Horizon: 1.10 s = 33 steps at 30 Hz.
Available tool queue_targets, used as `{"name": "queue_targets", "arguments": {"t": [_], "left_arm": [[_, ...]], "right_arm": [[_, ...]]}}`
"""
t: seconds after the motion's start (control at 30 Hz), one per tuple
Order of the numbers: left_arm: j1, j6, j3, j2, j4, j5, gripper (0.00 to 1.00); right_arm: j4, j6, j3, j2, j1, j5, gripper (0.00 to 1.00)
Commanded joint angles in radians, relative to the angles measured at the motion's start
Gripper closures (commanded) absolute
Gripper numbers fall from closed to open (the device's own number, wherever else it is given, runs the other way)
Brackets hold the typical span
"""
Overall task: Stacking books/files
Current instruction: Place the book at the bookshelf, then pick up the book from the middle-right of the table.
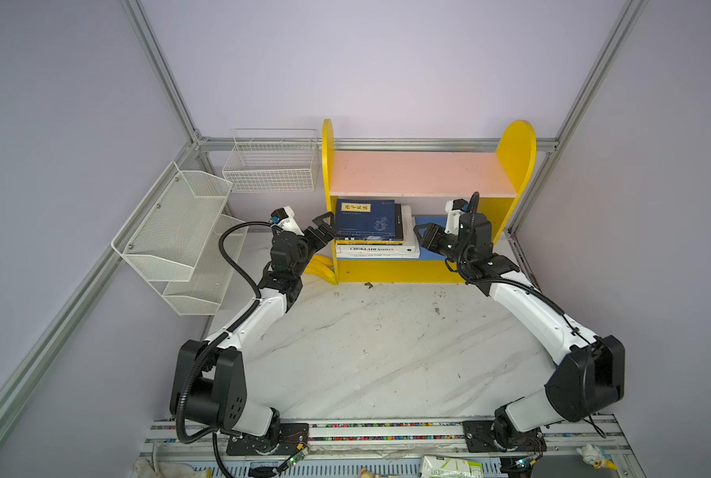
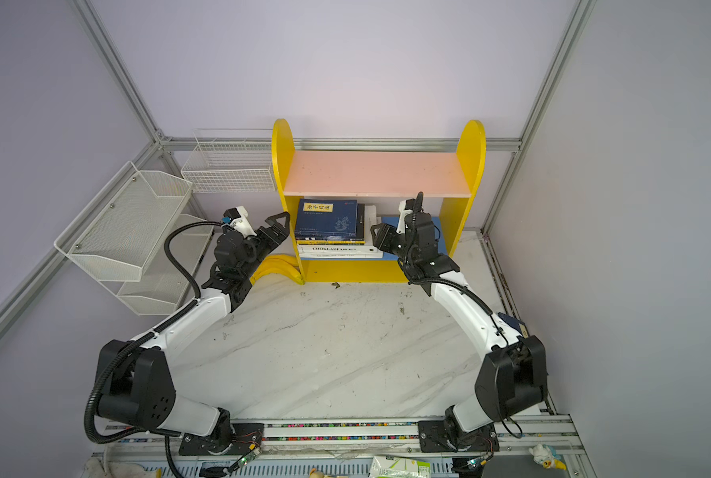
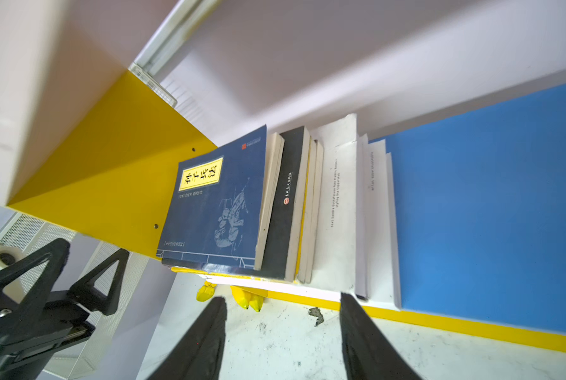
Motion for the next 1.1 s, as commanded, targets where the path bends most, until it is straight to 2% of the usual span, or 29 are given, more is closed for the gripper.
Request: {"name": "queue_targets", "arguments": {"t": [0.0,0.07,0.17,0.23,0.33,0.47,0.57,0.7,0.8,0.9,1.07], "left_arm": [[0.003,0.028,-0.081,-0.073,0.049,0.027,0.0],[0.003,0.023,-0.117,-0.102,0.063,0.067,0.0],[0.0,0.01,-0.168,-0.136,0.097,0.151,0.01],[-0.007,0.004,-0.187,-0.148,0.105,0.208,0.0],[-0.039,0.015,-0.199,-0.157,0.106,0.279,0.0],[-0.104,0.02,-0.205,-0.145,0.107,0.319,0.0],[-0.146,0.015,-0.213,-0.121,0.122,0.31,0.0],[-0.171,-0.027,-0.203,-0.07,0.179,0.345,0.0],[-0.196,-0.037,-0.187,-0.043,0.205,0.363,0.0],[-0.223,-0.042,-0.169,-0.01,0.214,0.38,0.0],[-0.279,-0.066,-0.135,0.026,0.264,0.434,0.0]], "right_arm": [[0.005,-0.035,-0.097,-0.112,-0.004,0.167,0.41],[-0.021,-0.007,-0.171,-0.176,-0.004,0.318,0.39],[-0.086,0.085,-0.289,-0.275,-0.008,0.624,0.32],[-0.097,0.128,-0.377,-0.326,-0.049,0.724,0.29],[-0.152,0.176,-0.434,-0.322,-0.164,0.751,0.29],[-0.177,0.356,-0.52,-0.293,-0.31,0.558,0.25],[-0.136,0.552,-0.61,-0.316,-0.338,0.494,0.24],[-0.108,0.808,-0.709,-0.373,-0.362,0.507,0.21],[-0.054,0.904,-0.781,-0.435,-0.378,0.57,0.23],[-0.04,0.946,-0.821,-0.483,-0.412,0.624,0.26],[-0.023,0.987,-0.881,-0.519,-0.492,0.62,0.26]]}}
